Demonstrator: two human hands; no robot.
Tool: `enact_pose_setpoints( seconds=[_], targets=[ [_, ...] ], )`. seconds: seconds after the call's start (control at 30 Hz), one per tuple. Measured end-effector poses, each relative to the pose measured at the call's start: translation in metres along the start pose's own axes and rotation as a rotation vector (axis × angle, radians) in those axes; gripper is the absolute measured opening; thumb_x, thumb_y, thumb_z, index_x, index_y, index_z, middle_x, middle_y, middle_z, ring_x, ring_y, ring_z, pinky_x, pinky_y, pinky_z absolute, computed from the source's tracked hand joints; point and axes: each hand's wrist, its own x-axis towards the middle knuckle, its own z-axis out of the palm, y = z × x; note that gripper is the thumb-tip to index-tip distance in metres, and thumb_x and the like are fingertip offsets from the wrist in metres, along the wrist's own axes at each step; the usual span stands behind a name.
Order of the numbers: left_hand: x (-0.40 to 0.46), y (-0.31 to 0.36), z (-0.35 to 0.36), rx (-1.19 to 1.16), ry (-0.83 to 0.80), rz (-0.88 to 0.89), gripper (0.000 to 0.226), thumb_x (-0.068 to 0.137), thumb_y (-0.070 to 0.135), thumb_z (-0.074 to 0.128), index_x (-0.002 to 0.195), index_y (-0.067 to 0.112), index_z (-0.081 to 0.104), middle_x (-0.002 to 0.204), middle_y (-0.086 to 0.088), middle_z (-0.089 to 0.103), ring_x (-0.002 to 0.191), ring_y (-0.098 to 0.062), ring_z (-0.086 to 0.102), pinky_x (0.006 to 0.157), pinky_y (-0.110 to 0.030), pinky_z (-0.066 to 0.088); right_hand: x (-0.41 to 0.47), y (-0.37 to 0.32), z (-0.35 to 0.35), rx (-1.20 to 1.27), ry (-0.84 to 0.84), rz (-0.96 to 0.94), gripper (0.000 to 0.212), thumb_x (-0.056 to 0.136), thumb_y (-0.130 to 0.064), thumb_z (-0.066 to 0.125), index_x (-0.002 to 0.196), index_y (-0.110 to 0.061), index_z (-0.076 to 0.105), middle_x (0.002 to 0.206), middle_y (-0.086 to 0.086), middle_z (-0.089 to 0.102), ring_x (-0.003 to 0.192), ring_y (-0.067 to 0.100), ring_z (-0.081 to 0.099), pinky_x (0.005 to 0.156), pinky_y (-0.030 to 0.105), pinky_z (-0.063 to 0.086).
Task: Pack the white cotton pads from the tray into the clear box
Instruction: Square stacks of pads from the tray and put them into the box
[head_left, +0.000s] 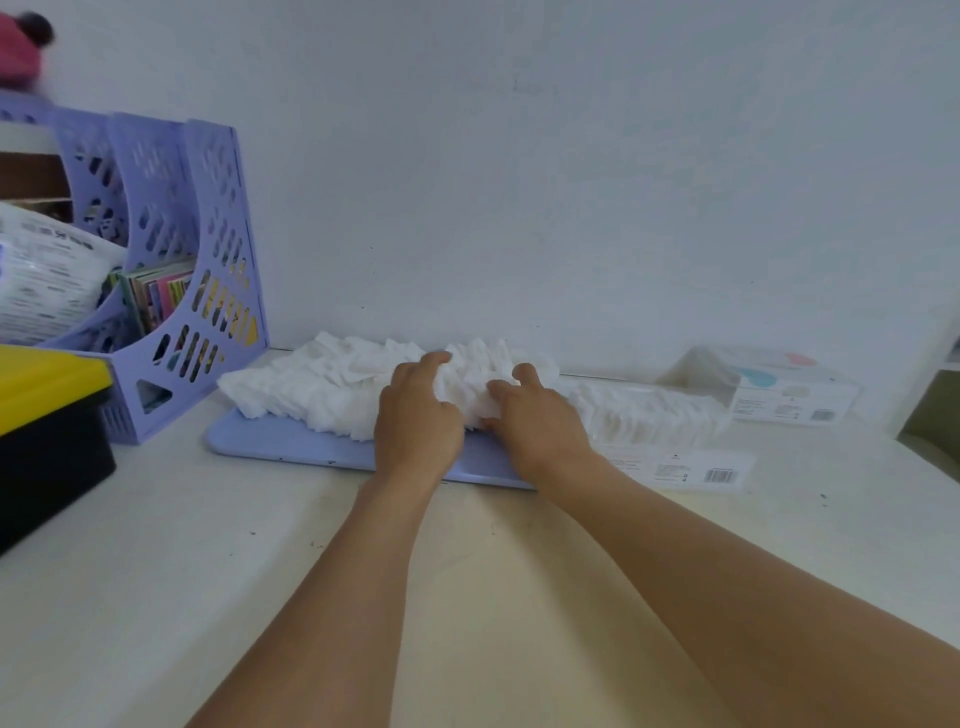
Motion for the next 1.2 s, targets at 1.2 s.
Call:
enact_pose_setpoints(
  seconds=[1.2],
  targets=[
    [-0.018, 0.059, 0.0, -0.941, -0.202, -0.382, 0.03, 0.093, 0.047, 0.063, 0.106, 0.021, 0.064, 0.114, -0.006, 0.07, 0.11, -0.031, 0.067, 0.081, -0.042, 0.058, -0.039, 0.044, -0.086, 1.646, 0.052, 0.186, 0.012, 0.098, -0.011, 0.063, 0.108, -0.008, 0.07, 0.101, 0.01, 0.074, 0.086, 0.03, 0.071, 0.093, 0.051, 0.056]
  ],
)
